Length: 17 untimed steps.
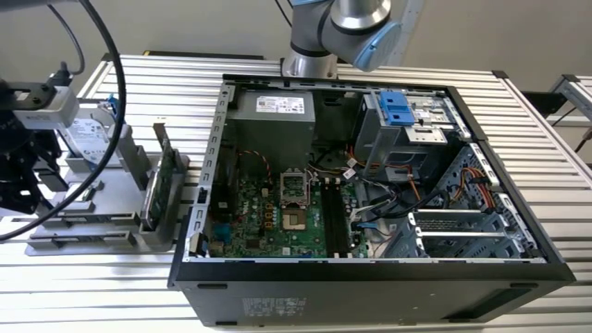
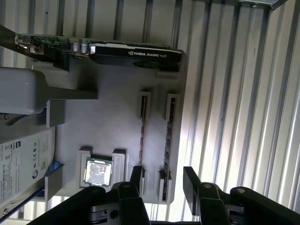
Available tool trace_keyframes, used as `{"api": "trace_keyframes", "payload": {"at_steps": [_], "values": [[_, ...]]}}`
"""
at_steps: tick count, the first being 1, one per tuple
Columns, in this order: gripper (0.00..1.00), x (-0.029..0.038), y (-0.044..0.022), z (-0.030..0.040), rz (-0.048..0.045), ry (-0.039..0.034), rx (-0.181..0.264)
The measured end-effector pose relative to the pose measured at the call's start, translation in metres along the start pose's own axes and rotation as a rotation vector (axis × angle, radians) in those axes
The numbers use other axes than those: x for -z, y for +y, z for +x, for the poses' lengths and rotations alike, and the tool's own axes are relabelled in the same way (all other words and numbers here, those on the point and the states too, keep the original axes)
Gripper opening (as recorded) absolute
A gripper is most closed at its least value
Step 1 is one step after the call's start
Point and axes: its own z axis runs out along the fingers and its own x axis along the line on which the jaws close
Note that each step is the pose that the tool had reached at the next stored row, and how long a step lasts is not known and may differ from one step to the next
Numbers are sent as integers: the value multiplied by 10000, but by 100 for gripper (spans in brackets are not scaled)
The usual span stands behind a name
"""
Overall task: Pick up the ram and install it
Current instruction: 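Pick up the ram and move it above insertion slot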
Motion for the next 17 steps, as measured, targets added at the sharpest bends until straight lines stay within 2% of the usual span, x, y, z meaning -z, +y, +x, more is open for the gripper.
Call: {"api": "trace_keyframes", "payload": {"at_steps": [17], "values": [[100,-38,0,-5,0,1,-73]]}}
